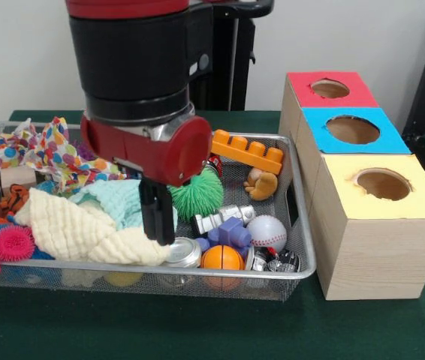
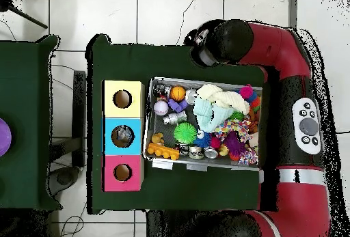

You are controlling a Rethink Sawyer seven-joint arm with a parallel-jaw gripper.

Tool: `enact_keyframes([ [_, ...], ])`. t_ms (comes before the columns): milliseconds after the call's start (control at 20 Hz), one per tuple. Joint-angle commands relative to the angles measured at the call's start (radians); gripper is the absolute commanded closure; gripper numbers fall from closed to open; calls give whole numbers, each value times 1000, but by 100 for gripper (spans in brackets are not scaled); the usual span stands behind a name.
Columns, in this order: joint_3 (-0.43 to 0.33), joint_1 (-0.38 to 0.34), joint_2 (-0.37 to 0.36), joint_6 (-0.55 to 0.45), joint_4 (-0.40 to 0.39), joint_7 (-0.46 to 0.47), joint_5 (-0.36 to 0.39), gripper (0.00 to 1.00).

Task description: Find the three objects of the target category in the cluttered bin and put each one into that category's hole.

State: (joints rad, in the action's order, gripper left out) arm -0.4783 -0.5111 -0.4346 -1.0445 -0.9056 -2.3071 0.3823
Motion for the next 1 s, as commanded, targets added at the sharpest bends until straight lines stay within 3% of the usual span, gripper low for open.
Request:
enact_keyframes([
  [50,-64,-13,92,-68,96,435,84,100],
  [550,-60,-25,147,-115,190,562,68,100],
  [650,-43,-25,133,-98,159,548,56,100],
  [850,17,-30,9,-48,-40,441,12,100],
  [1000,35,-26,-54,-59,-112,393,-6,100],
])
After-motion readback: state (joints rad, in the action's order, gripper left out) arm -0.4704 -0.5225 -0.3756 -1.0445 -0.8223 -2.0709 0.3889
